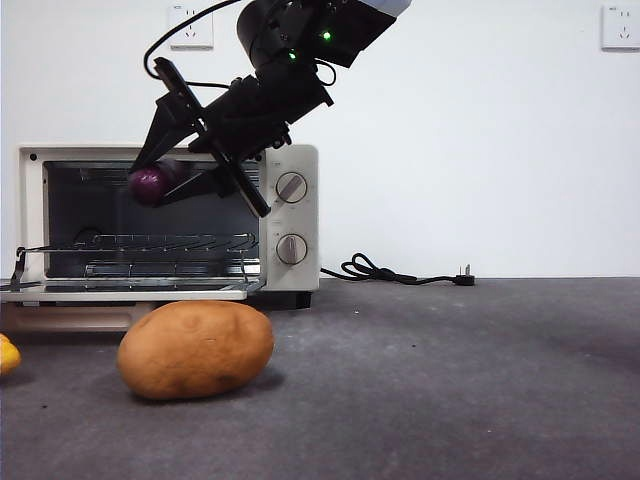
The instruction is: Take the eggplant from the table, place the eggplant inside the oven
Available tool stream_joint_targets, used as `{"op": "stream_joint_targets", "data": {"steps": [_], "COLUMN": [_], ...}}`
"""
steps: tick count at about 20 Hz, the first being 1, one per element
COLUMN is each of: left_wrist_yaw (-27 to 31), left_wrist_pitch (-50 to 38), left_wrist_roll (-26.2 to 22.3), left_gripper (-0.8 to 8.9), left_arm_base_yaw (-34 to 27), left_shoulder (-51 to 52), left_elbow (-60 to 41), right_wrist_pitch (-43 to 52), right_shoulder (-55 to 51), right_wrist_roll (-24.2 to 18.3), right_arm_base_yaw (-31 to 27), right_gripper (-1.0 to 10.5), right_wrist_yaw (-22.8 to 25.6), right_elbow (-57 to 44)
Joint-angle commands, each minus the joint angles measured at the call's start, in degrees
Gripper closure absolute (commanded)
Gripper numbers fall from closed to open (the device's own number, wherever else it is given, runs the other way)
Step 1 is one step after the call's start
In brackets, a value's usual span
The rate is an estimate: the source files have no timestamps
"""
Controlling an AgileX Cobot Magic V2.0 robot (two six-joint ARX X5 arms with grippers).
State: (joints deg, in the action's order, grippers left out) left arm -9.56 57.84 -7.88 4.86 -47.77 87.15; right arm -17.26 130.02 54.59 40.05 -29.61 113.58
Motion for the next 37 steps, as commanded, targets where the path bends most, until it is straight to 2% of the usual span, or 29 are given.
{"op": "stream_joint_targets", "data": {"steps": [1,8,12,14,17,21,32,37], "left_wrist_yaw": [0.2,0.2,0.7,0.8,1.0,4.2,5.4,11.0], "left_wrist_pitch": [0.0,0.0,0.1,0.5,1.2,1.3,1.3,1.7], "left_wrist_roll": [-0.1,-0.3,-0.7,-0.9,-1.4,-1.7,-2.4,-3.3], "left_gripper": [8.19,8.19,8.19,8.19,8.19,8.19,8.19,8.19], "left_arm_base_yaw": [0.8,3.1,4.5,5.2,6.3,8.0,9.9,9.9], "left_shoulder": [0.3,0.3,0.3,0.3,0.3,0.3,0.3,0.3], "left_elbow": [-0.5,-0.5,-0.5,-0.5,-0.5,-0.5,-0.5,-0.5], "right_wrist_pitch": [2.3,4.3,4.4,4.6,6.8,9.9,9.1,10.0], "right_shoulder": [1.0,1.0,1.0,1.0,1.0,1.0,1.0,1.0], "right_wrist_roll": [6.0,8.9,9.2,9.8,9.8,9.9,9.5,7.3], "right_arm_base_yaw": [0.0,0.2,0.4,0.5,0.5,0.8,0.9,1.3], "right_gripper": [9.6,9.2,7.1,6.5,6.5,6.5,6.5,6.5], "right_wrist_yaw": [3.7,11.4,15.1,17.0,17.7,19.3,19.6,17.2], "right_elbow": [0.2,0.2,0.2,0.2,0.2,0.2,0.2,0.2]}}
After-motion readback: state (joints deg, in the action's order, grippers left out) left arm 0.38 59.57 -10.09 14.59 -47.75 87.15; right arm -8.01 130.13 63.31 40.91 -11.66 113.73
